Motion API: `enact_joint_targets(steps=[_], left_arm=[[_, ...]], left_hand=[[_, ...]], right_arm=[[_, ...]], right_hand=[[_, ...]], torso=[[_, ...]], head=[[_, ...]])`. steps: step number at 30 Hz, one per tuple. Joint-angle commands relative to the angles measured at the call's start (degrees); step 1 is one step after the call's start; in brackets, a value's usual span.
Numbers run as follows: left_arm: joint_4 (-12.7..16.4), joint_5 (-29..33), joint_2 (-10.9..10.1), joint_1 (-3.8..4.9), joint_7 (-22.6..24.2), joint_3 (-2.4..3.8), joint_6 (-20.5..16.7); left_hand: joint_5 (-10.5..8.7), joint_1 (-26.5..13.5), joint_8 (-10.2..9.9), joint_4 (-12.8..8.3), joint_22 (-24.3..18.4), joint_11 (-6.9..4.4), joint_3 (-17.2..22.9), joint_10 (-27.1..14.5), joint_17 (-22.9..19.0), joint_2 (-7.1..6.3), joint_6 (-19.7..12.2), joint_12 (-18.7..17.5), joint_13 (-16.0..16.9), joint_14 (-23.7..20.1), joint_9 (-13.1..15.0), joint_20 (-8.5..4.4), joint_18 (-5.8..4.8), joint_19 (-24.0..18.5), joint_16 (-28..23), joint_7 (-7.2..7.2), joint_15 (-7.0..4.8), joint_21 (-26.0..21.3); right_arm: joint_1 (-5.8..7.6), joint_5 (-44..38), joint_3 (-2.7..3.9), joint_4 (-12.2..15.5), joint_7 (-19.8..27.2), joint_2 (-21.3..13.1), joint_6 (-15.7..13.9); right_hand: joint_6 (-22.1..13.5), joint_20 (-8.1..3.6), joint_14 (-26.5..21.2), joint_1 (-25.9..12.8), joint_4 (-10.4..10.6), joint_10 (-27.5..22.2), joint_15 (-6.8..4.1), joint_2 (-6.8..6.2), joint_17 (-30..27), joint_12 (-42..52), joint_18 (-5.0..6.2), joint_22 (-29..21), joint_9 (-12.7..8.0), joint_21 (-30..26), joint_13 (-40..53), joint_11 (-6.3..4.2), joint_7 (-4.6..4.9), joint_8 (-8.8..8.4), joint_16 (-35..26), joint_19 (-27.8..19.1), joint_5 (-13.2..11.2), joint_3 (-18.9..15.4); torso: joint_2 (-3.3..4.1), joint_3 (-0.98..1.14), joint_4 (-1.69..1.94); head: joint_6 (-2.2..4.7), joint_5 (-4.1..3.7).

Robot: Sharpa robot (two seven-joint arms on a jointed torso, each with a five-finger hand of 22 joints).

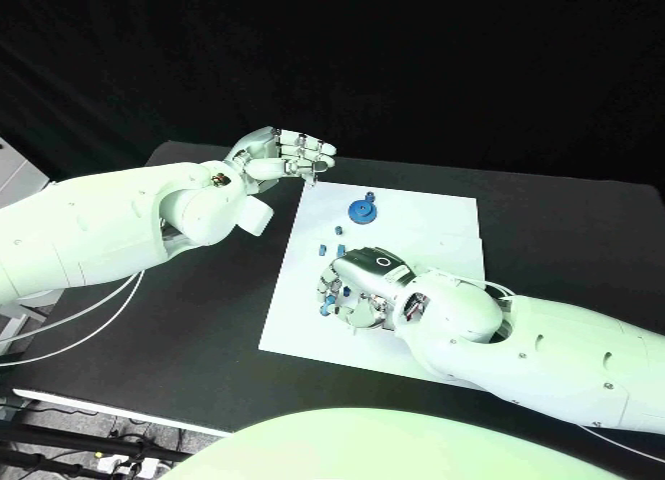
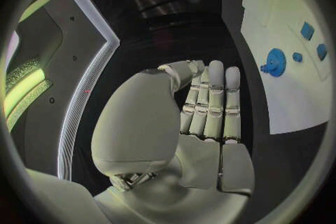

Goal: Assemble the parts on the task board

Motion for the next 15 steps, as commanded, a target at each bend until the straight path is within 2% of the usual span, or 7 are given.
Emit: enact_joint_targets(steps=[1, 10, 15], left_arm=[[0.12, 0.37, 0.02, 0.04, 0.22, 0.03, 0.96], [0.13, 0.37, -0.04, 0.04, 0.09, 0.03, 1.06], [0.10, 0.37, -0.04, 0.04, 0.06, 0.03, 1.05]], left_hand=[[0.14, -0.55, -0.13, -0.28, 0.05, 0.09, -0.02, -0.46, -0.07, 0.03, 0.29, 0.23, -0.05, 0.01, -0.08, -0.01, 0.87, -0.35, -0.20, 0.11, 0.02, 0.31], [0.14, -0.55, -0.13, -0.28, 0.05, 0.09, -0.02, -0.46, -0.07, 0.03, 0.29, 0.23, -0.05, 0.01, -0.08, -0.01, 0.87, -0.35, -0.20, 0.11, 0.02, 0.31], [0.14, -0.55, -0.13, -0.28, 0.05, 0.09, -0.02, -0.46, -0.07, 0.03, 0.29, 0.23, -0.05, 0.01, -0.08, -0.01, 0.87, -0.35, -0.20, 0.11, 0.02, 0.31]], right_arm=[[-0.20, -3.06, -0.08, -0.18, -1.95, 0.21, 1.24], [-0.36, -4.83, -0.09, -0.11, -2.99, 0.46, 1.08], [-0.38, -3.91, -0.11, -0.06, -1.72, 0.42, 1.65]], right_hand=[[0.21, -0.16, 2.40, 0.02, -4.80, 4.44, -0.45, 0.70, -0.04, 0.13, -0.93, 9.42, 0.06, -0.35, 2.74, -3.88, 0.02, 0.37, -0.22, 1.55, 0.13, 4.73], [0.21, -0.15, 2.42, -0.06, -4.88, 4.46, -0.44, 0.66, 0.05, 0.11, -0.97, 9.51, 0.08, -0.12, 2.76, -3.88, 0.02, 0.39, -0.18, 1.61, 0.11, 4.73], [0.18, -0.15, 2.41, -0.54, -5.01, 4.42, -0.36, 0.50, -0.03, -0.05, -0.91, 9.43, 0.17, -0.44, 2.84, -3.84, 0.06, 0.43, -0.22, 1.50, 0.06, 4.60]], torso=[[0.02, 0.00, 0.02], [-0.01, 0.03, -0.03], [-0.03, 0.02, -0.08]], head=[[0.01, 0.00], [0.01, -0.02], [0.01, 0.04]])
